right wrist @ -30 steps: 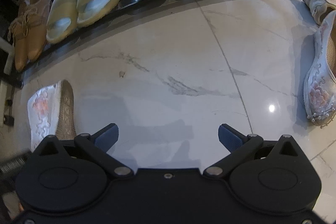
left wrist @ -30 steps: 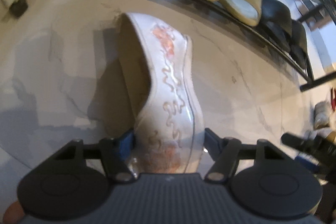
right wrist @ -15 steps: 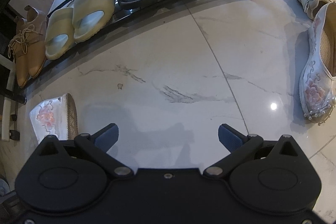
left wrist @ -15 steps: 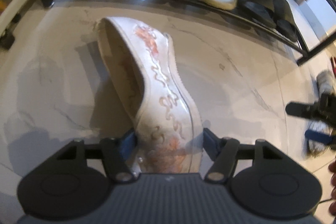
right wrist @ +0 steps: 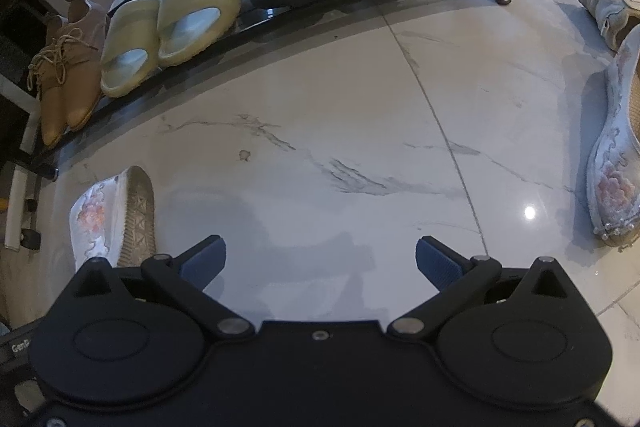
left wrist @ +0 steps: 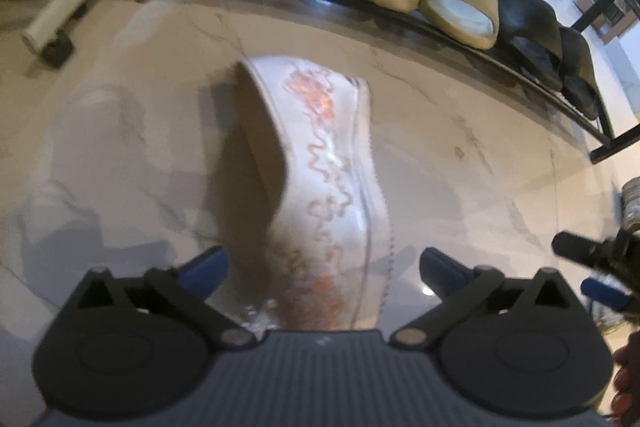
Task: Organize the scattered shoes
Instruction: 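Carry the shoe with the left gripper to the rack front and release, then grasp the other white embroidered shoe with the right gripper and carry it to the rack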
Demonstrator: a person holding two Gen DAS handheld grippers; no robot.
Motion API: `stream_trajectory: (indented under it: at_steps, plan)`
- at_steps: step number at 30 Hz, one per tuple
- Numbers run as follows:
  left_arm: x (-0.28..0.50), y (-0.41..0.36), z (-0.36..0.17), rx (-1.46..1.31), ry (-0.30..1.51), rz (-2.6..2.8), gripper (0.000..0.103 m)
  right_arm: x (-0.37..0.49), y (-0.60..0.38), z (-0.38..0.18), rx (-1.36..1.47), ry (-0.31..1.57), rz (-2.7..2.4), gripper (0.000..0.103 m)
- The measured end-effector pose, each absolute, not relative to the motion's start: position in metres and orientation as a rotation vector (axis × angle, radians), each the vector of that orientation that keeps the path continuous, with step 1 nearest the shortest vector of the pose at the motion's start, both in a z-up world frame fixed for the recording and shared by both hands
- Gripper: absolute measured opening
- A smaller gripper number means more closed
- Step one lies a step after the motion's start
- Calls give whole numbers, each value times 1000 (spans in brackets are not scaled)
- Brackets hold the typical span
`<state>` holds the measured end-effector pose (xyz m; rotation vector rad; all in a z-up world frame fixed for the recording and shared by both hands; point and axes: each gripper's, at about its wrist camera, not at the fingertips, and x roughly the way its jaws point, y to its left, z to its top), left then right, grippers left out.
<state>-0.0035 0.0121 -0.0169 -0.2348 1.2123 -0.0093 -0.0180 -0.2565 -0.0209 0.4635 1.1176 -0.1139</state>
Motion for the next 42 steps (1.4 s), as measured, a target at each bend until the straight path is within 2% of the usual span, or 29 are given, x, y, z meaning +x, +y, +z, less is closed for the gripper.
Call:
stream_trajectory:
  at_steps: [11, 18, 22, 26, 34, 42]
  plan:
    - [-20, 30, 48, -46, 1059, 15, 102, -22, -251, -13, 610, 1017, 40, 103]
    - [-40, 75, 97, 55, 923, -18, 102, -26, -239, -9, 662, 967, 106, 103]
    - [-44, 94, 100, 29, 889, -8, 102, -25, -208, 4, 578, 937, 201, 102]
    - [-34, 116, 83, -174, 952, 33, 102, -26, -160, 14, 414, 932, 315, 100]
    - [-22, 131, 64, -286, 1041, 61, 102, -16, -93, -14, 369, 995, 328, 73]
    - [-21, 128, 54, -294, 1066, 65, 102, -20, -67, -34, 198, 1043, 317, 71]
